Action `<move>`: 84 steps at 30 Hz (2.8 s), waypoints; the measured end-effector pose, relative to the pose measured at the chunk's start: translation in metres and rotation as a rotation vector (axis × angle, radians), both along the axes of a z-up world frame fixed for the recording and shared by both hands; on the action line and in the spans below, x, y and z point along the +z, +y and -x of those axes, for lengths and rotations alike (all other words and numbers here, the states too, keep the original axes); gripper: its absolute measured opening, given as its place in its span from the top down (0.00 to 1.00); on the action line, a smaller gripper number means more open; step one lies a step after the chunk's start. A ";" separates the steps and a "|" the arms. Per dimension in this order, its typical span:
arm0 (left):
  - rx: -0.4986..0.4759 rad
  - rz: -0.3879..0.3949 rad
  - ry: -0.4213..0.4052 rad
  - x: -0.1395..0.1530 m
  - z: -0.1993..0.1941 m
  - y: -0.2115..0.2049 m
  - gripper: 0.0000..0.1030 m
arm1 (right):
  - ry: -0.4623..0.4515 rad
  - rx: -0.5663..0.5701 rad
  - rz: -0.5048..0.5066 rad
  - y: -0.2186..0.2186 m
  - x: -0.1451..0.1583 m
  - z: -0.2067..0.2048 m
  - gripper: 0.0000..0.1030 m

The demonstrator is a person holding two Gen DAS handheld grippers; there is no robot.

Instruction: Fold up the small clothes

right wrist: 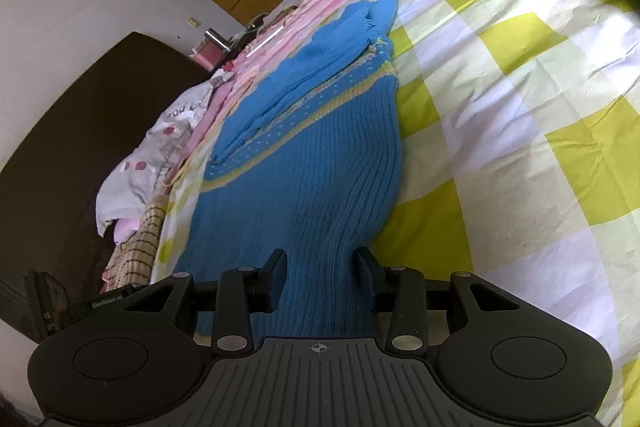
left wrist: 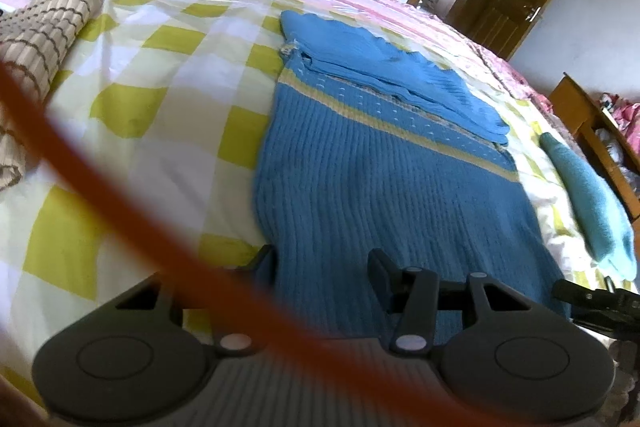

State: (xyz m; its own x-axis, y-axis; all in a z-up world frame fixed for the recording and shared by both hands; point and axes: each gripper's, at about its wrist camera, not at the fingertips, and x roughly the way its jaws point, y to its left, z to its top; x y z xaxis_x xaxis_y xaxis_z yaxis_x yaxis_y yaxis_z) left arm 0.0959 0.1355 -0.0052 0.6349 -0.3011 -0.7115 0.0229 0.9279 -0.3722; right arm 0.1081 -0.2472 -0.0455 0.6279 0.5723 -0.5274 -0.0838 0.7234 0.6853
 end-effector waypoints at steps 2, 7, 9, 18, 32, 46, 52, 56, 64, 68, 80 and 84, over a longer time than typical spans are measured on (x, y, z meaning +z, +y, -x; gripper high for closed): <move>0.003 0.018 -0.006 -0.001 0.000 0.001 0.48 | 0.002 0.001 -0.018 0.001 -0.003 -0.003 0.63; 0.012 0.041 -0.006 -0.004 -0.008 0.001 0.48 | 0.004 0.018 -0.043 0.009 -0.005 -0.015 0.63; 0.013 0.042 -0.003 -0.003 -0.010 0.000 0.48 | 0.004 0.013 -0.056 0.010 -0.005 -0.016 0.63; 0.008 0.066 0.028 -0.002 -0.016 0.000 0.82 | 0.020 -0.030 -0.104 0.003 -0.011 -0.014 0.82; -0.018 0.042 0.047 -0.002 -0.029 -0.009 0.82 | 0.043 -0.021 -0.173 -0.002 -0.021 -0.021 0.82; -0.015 0.265 -0.088 0.033 -0.063 -0.001 0.86 | -0.051 -0.073 -0.373 -0.009 0.020 -0.051 0.88; 0.008 0.342 -0.156 0.048 -0.099 0.003 0.86 | -0.084 -0.108 -0.431 -0.014 0.032 -0.085 0.88; 0.025 0.376 -0.183 0.052 -0.126 0.009 0.86 | -0.093 -0.130 -0.430 -0.014 0.035 -0.113 0.88; 0.103 0.403 -0.150 0.031 -0.188 0.023 0.86 | -0.040 -0.207 -0.417 -0.013 0.024 -0.178 0.88; 0.123 0.414 -0.116 0.016 -0.203 0.025 0.86 | -0.016 -0.222 -0.396 -0.011 0.019 -0.196 0.88; 0.101 0.304 -0.102 0.011 -0.230 0.017 0.86 | 0.008 -0.236 -0.329 -0.006 0.015 -0.223 0.85; 0.080 0.262 -0.090 0.014 -0.233 0.013 0.86 | 0.023 -0.221 -0.346 -0.005 0.019 -0.231 0.83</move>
